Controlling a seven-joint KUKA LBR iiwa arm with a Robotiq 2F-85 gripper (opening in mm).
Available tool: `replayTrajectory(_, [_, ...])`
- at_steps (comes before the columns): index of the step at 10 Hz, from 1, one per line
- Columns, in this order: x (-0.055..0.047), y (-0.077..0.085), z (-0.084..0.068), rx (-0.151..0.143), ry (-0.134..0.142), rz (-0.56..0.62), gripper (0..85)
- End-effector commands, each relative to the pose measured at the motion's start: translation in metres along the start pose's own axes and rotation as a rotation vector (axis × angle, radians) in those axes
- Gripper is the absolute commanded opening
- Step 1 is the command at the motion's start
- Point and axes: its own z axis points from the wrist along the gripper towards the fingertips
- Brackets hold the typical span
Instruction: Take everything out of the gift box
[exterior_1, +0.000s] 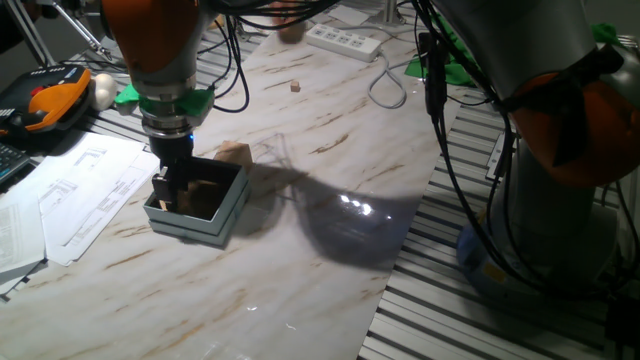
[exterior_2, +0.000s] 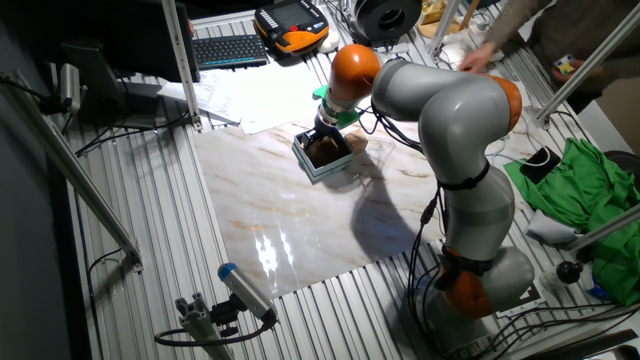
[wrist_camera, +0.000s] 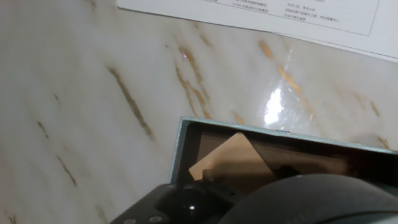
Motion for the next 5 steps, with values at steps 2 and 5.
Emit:
replayTrajectory(2, [-0.0008, -0.0011, -0.0032, -0.003, 0.007, -0.01, 34.0])
replayTrajectory(5, [0.0002, 0.0001, -0.0078, 0.001, 0.021, -0.01, 34.0])
